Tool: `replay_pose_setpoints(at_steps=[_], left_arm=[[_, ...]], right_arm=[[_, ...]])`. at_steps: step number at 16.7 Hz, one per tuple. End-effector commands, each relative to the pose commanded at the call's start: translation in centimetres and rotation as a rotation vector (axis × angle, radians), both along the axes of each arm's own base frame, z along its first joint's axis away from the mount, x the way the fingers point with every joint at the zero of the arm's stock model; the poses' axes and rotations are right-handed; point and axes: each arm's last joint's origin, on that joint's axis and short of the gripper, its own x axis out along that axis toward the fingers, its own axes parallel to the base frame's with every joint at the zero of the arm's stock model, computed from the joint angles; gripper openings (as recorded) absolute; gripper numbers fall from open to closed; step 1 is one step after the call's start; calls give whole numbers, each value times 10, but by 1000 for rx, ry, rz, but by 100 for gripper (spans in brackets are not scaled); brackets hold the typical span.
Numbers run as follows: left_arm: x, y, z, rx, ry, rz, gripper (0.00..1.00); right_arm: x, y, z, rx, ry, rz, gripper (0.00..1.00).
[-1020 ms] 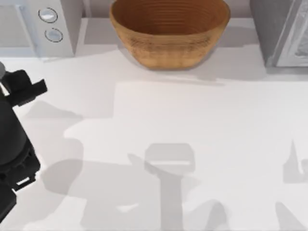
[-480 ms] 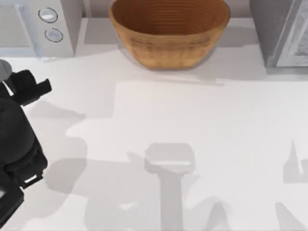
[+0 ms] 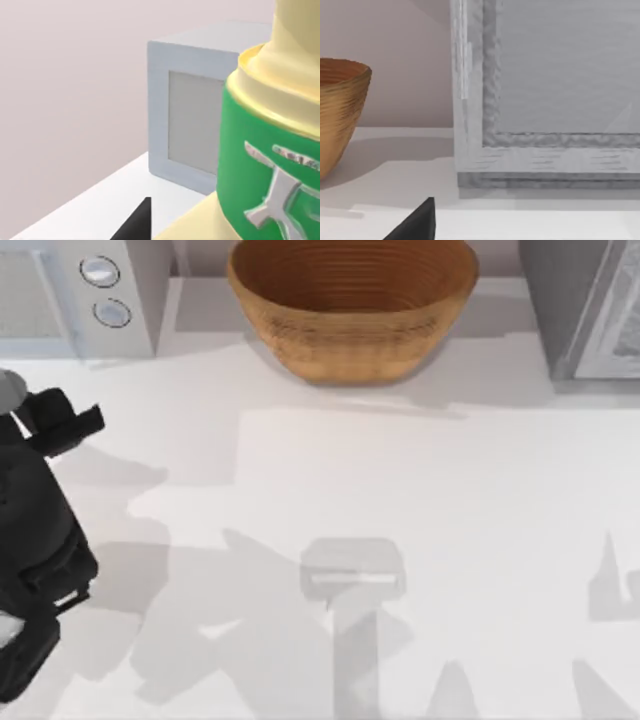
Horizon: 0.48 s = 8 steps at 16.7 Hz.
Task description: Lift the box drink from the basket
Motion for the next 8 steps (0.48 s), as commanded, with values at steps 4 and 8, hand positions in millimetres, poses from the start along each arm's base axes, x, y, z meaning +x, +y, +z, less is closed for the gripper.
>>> replay_pose_setpoints(at_steps=[4, 8], left_arm=[[8, 8, -15, 2, 2, -6, 0], [9, 10, -18, 3, 4, -8, 0]], right_arm=[[0, 0, 0, 0, 0, 0, 100], [0, 0, 0, 0, 0, 0, 100]])
